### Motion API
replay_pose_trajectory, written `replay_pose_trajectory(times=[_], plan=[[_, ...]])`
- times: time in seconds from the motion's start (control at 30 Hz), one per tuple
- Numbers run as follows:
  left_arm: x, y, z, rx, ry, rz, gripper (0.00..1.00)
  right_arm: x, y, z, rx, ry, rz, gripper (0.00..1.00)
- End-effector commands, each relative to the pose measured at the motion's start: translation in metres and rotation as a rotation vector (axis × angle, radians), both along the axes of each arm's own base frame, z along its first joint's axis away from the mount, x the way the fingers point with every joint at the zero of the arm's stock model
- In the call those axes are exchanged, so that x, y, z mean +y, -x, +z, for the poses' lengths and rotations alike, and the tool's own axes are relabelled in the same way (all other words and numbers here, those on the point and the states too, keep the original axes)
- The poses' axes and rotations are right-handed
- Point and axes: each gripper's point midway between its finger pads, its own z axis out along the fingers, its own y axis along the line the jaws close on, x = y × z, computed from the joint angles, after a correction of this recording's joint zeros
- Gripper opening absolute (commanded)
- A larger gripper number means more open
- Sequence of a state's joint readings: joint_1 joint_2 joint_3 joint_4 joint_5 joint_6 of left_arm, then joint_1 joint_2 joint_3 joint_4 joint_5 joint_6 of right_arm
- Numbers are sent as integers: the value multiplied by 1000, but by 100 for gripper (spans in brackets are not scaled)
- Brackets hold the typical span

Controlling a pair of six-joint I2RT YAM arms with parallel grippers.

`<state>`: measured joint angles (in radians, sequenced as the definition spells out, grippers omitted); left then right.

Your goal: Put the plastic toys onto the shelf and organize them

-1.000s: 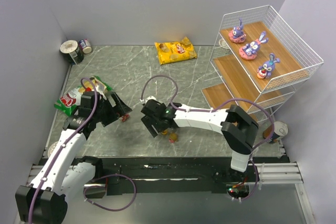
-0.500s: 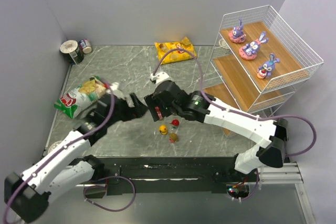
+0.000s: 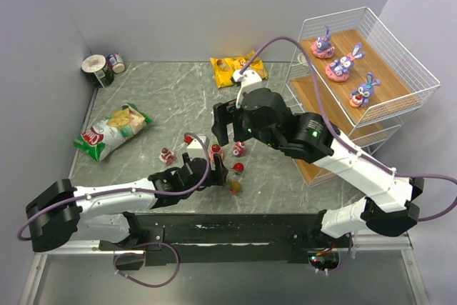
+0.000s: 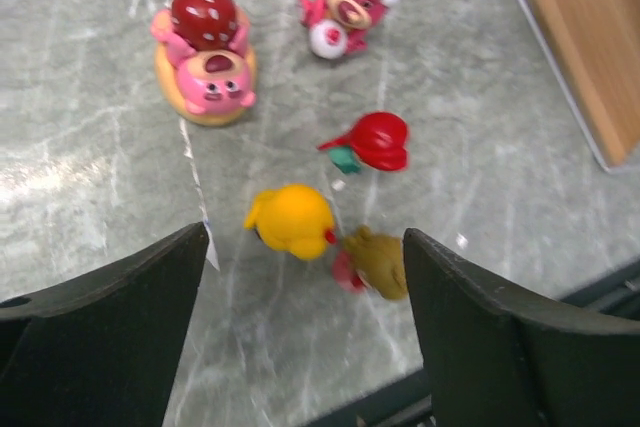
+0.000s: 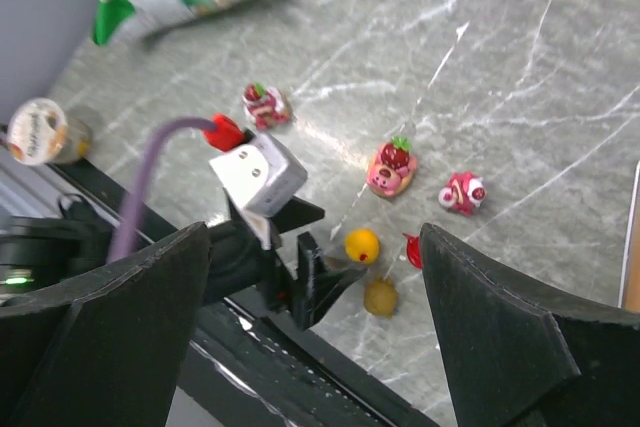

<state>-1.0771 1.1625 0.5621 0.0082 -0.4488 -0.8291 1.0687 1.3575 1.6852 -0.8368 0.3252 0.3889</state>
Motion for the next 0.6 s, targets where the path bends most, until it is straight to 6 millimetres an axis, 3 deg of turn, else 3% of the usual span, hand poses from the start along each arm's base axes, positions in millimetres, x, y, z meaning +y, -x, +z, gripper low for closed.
replay_pose_trajectory(times=[0.0, 0.13, 0.4, 0.57], plan=[[-4, -14, 4, -84, 36, 78, 82, -20, 1, 37, -44, -56, -46, 92], [-3, -18, -14, -67, 4, 118, 77, -29, 4, 47, -57, -62, -54, 92], [-9, -16, -19, -85, 38, 98, 71, -50, 6, 76, -96, -117, -92, 93], [-14, -12, -28, -65, 34, 67, 70, -63, 5, 84, -115, -134, -121, 93]])
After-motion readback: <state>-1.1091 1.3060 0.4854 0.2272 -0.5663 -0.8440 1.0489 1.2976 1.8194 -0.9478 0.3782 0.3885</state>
